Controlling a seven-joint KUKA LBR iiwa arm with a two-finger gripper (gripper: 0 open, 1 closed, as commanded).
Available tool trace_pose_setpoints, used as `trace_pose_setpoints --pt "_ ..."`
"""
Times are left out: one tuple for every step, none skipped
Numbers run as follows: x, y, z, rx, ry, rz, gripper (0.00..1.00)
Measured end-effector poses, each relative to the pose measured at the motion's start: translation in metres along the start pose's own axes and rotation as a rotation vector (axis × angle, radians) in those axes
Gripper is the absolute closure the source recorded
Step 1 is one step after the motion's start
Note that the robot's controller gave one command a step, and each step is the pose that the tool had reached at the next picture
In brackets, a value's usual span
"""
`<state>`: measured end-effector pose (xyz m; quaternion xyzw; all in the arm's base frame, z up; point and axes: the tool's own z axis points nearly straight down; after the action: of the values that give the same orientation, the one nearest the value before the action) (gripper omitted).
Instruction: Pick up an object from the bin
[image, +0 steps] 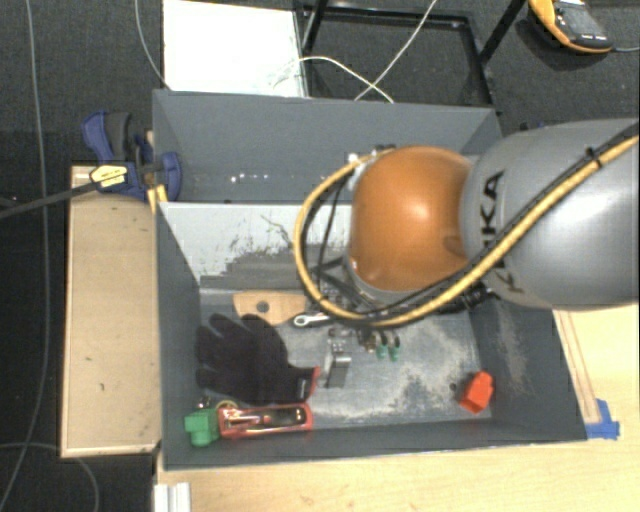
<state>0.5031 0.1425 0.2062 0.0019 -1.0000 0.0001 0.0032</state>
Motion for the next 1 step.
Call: trace_pose_setpoints --pt "-0.0019 -0.0008 -0.0044 -0.002 -0.008 0.007 0.00"
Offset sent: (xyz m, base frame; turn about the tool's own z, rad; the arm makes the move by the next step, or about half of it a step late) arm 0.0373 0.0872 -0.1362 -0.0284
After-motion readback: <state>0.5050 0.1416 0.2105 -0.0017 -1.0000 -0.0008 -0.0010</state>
